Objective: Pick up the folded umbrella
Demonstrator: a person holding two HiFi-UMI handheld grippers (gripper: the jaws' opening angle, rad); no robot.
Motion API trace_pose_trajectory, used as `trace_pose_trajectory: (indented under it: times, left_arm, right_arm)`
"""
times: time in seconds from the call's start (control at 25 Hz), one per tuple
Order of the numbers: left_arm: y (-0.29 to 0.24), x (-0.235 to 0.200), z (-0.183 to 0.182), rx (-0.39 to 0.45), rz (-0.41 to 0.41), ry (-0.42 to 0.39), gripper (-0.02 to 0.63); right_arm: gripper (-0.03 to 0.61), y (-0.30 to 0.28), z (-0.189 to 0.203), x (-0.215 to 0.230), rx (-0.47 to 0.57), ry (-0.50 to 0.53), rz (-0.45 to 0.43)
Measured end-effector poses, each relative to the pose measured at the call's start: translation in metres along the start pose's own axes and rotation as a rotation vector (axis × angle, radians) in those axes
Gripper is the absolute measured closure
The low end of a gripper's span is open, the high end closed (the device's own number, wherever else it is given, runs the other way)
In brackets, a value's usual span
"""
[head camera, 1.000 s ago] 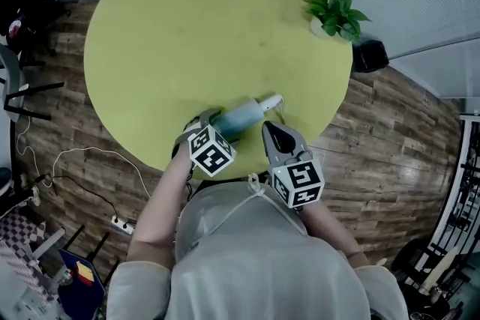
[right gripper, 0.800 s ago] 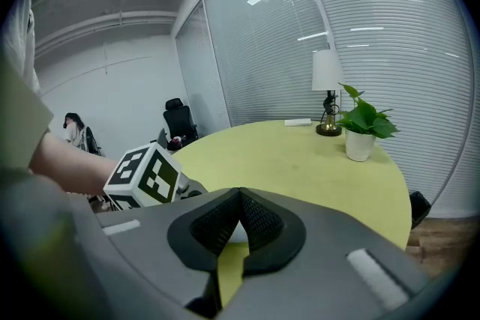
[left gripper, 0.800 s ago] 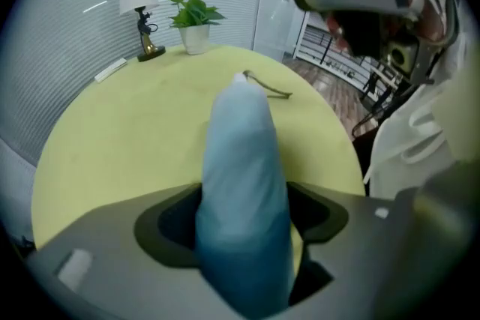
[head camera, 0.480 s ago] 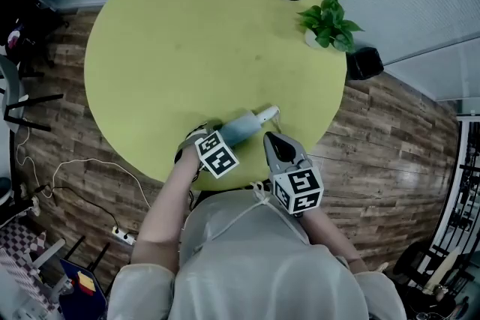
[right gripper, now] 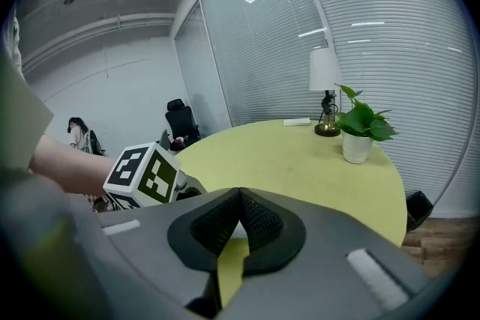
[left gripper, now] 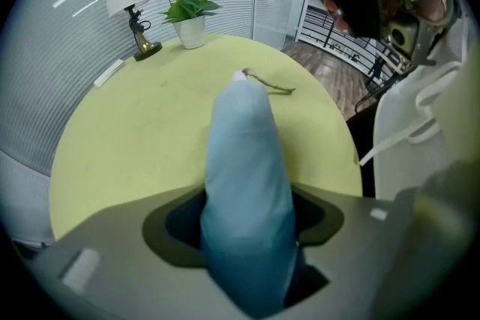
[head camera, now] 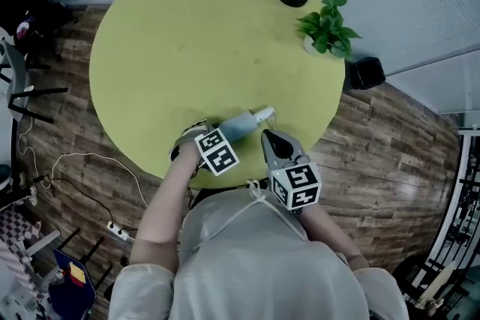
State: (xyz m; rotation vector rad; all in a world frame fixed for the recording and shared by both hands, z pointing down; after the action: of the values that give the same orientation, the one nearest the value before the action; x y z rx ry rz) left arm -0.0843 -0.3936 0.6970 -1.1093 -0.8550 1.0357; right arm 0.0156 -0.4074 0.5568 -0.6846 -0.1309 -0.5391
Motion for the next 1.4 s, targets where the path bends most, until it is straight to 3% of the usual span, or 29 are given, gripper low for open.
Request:
trace_pose_trajectory:
  times: [0.16,0.36,0.48,0.96,1.08,1.2,1.32,1.4]
  left_arm:
    - [0.016,-0.011,-0.009,0.036,-0.049,0.088,0.319]
    - [0.045,-0.022,-0.030,0.172,-0.096,0.276,0.319]
    - [0.067,-0.026,-0.040,0.256,-0.165,0.339,0.319]
    - [0.208,-0.052,-0.059,0.699,-0.657,0.518,0.318]
    - [0.244,-0.055,-0.052,0.803,-0.766,0.588,0.318]
    - [0.280,-0.058,-0.038,0.876,-0.899,0.675,0.318]
    - [0.310,-0.055,-0.021,0.934,-1.049,0.767,0.318]
    - [0.324,-0.049,-0.012,0.968,-1.106,0.816,0.318]
  right_arm:
    - [0.580,0.009,-0.010,0.008,0.005,-0.009,-0.029]
    - [0.580,0.020,-0.023,0.023,0.022,-0.007,-0.050]
    - [0.580,0.027,-0.031,0.028,0.036,-0.016,-0.065]
    - [0.580,0.040,-0.091,0.006,0.153,0.096,-0.195]
    - [0.580,0.046,-0.107,-0.011,0.208,0.118,-0.269]
    - [0.580,0.055,-0.128,-0.031,0.286,0.128,-0.354]
    - [0.580,0.060,-0.142,-0.040,0.329,0.146,-0.358]
    - [0.580,0.064,-0.148,-0.045,0.354,0.164,-0.354]
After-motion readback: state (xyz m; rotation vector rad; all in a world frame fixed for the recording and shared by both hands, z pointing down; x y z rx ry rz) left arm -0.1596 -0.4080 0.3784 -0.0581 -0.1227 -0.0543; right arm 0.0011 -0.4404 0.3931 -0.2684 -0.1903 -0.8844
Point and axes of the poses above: the fingertips, and each gripper's own axes: y backward along the fingers, x to its right, z out of its underside, the point moved 1 cm from there along y, backward along the fingers, and after that the axes turned 6 degrees about -y, right-handed, at the moved point
